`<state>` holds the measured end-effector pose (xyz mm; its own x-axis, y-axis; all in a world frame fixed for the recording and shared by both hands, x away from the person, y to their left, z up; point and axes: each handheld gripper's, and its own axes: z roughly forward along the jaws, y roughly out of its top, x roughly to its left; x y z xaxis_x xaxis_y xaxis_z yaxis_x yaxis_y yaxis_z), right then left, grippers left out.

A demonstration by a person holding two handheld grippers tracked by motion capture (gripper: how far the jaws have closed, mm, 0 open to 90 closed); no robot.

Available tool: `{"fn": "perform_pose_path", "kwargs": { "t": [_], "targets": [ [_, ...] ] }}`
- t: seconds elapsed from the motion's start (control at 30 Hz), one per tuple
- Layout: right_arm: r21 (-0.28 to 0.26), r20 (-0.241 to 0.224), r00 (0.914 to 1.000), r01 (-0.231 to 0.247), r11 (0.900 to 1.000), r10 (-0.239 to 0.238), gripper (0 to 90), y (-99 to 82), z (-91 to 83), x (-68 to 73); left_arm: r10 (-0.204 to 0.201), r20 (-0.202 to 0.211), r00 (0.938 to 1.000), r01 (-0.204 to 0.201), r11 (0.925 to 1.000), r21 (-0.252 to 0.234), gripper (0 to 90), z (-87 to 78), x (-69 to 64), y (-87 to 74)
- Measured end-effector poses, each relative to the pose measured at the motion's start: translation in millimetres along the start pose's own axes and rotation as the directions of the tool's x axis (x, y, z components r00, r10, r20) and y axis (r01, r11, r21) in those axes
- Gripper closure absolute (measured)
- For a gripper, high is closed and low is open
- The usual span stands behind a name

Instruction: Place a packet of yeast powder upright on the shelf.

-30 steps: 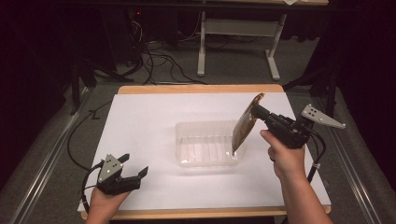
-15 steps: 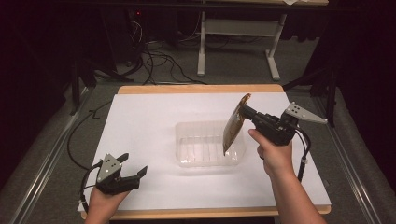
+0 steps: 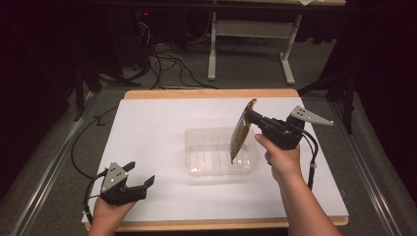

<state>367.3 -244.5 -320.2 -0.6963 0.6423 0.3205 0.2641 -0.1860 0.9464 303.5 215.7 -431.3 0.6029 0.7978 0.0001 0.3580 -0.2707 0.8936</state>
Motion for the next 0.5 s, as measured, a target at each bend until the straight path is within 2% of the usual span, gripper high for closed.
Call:
{"fn": "perform_pose_path", "kwargs": {
  "t": [0.27, 0.5],
  "targets": [
    [0.029, 0.008, 0.9999, -0.014, 0.9995, 0.014, 90.0, -4.0, 13.1, -6.0, 0.005, 0.004, 1.0, -0.005, 1.0, -0.003, 17.7, -0.7, -1.2, 0.0],
    [0.044, 0.028, 0.9996, -0.007, 0.999, 0.006, 90.0, -7.5, 18.0, -11.0, 0.001, -0.001, 1.0, -0.001, 1.0, -0.006, 17.7, -4.4, 0.3, -1.2]
  ]
}}
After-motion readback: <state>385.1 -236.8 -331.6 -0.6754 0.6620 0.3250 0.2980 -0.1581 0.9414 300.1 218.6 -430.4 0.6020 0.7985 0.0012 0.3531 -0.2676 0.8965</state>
